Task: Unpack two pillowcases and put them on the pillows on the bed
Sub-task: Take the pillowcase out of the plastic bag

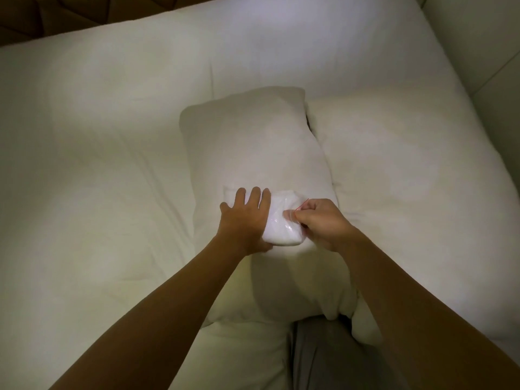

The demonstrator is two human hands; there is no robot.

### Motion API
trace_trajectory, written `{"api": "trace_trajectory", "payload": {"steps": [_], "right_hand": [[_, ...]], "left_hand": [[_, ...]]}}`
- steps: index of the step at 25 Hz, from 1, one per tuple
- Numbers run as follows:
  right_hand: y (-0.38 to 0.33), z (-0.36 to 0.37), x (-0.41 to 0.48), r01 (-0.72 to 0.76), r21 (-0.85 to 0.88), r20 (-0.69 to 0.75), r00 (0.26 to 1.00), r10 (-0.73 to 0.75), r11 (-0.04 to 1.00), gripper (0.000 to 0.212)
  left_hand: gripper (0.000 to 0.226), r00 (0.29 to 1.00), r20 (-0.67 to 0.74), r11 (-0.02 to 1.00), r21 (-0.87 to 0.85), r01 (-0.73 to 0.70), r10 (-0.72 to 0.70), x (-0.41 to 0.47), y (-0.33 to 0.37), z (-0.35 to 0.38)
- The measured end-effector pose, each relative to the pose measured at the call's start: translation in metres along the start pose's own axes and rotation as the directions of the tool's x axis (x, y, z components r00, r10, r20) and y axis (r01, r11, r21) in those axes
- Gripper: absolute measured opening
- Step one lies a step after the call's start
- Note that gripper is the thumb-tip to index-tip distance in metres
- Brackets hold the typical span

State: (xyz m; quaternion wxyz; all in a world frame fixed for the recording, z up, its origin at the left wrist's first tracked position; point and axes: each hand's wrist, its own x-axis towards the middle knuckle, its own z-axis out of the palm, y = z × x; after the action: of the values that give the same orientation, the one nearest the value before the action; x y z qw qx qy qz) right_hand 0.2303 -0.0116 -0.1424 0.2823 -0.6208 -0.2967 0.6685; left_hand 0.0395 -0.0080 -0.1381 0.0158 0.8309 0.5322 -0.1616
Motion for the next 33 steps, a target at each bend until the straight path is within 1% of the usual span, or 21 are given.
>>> {"api": "trace_trajectory", "payload": {"steps": [2, 5, 6, 8, 11, 14, 18, 21, 23, 25, 27, 28, 30, 32, 33], "right_hand": [[-0.005, 0.005, 0.000, 0.006, -0.057, -0.008, 1.000, -0.007, 0.998, 0.011], [-0.008, 0.007, 0.004, -0.013, -0.059, -0.070, 0.998, 0.009, 0.998, 0.025], [-0.008, 0.005, 0.005, -0.033, -0.057, -0.075, 0.997, 0.028, 0.998, 0.027], [-0.007, -0.003, 0.008, -0.059, -0.074, -0.069, 0.996, 0.054, 0.996, 0.034], [-0.013, -0.024, 0.005, -0.078, -0.091, -0.070, 0.995, 0.072, 0.993, 0.027], [-0.016, -0.048, 0.001, -0.091, -0.063, -0.073, 0.994, 0.086, 0.994, 0.027], [-0.011, -0.049, 0.001, -0.083, -0.027, -0.048, 0.996, 0.082, 0.996, 0.039], [-0.013, -0.038, -0.002, -0.085, 0.032, -0.010, 0.996, 0.086, 0.996, 0.030], [-0.016, -0.023, -0.003, -0.084, 0.066, 0.012, 0.996, 0.084, 0.994, 0.024], [-0.018, -0.001, -0.001, -0.090, 0.114, 0.031, 0.996, 0.087, 0.989, 0.024], [-0.020, 0.021, 0.006, -0.107, 0.144, 0.044, 0.994, 0.102, 0.984, 0.030], [-0.022, 0.033, 0.008, -0.112, 0.163, 0.057, 0.993, 0.104, 0.980, 0.029], [-0.023, 0.055, 0.014, -0.139, 0.197, 0.084, 0.989, 0.125, 0.971, 0.019], [-0.017, 0.073, 0.022, -0.166, 0.222, 0.097, 0.984, 0.148, 0.961, 0.021], [-0.013, 0.081, 0.026, -0.167, 0.227, 0.080, 0.985, 0.153, 0.960, 0.024]], "left_hand": [[0.123, 0.999, 0.040, 1.000, 0.006, 0.015, -0.015, -0.004, -0.003, -0.002], [0.134, 0.992, 0.124, 0.999, -0.026, 0.030, -0.027, -0.003, -0.017, -0.007], [0.133, 0.990, 0.134, 0.998, -0.051, 0.043, -0.035, -0.003, -0.021, -0.008], [0.121, 0.989, 0.135, 0.994, -0.083, 0.067, -0.055, -0.003, -0.026, -0.007], [0.102, 0.983, 0.137, 0.987, -0.086, 0.134, -0.122, -0.005, -0.029, -0.003], [0.099, 0.981, 0.127, 0.981, -0.104, 0.162, -0.149, -0.006, -0.027, 0.000], [0.101, 0.982, 0.114, 0.981, -0.111, 0.161, -0.149, -0.007, -0.024, 0.000], [0.108, 0.988, 0.082, 0.985, -0.101, 0.139, -0.131, -0.013, -0.043, -0.004], [0.110, 0.987, 0.071, 0.984, -0.103, 0.148, -0.141, -0.021, -0.063, -0.003], [0.109, 0.980, 0.060, 0.975, -0.103, 0.195, -0.190, -0.033, -0.089, 0.001], [0.105, 0.968, 0.033, 0.963, -0.098, 0.250, -0.248, -0.047, -0.116, 0.008], [0.104, 0.961, 0.027, 0.956, -0.096, 0.276, -0.275, -0.053, -0.130, 0.011], [0.109, 0.944, 0.042, 0.940, -0.090, 0.330, -0.327, -0.064, -0.156, 0.017], [0.115, 0.930, 0.061, 0.928, -0.074, 0.366, -0.362, -0.071, -0.174, 0.024], [0.116, 0.923, 0.072, 0.922, -0.067, 0.382, -0.378, -0.073, -0.180, 0.028]]}}
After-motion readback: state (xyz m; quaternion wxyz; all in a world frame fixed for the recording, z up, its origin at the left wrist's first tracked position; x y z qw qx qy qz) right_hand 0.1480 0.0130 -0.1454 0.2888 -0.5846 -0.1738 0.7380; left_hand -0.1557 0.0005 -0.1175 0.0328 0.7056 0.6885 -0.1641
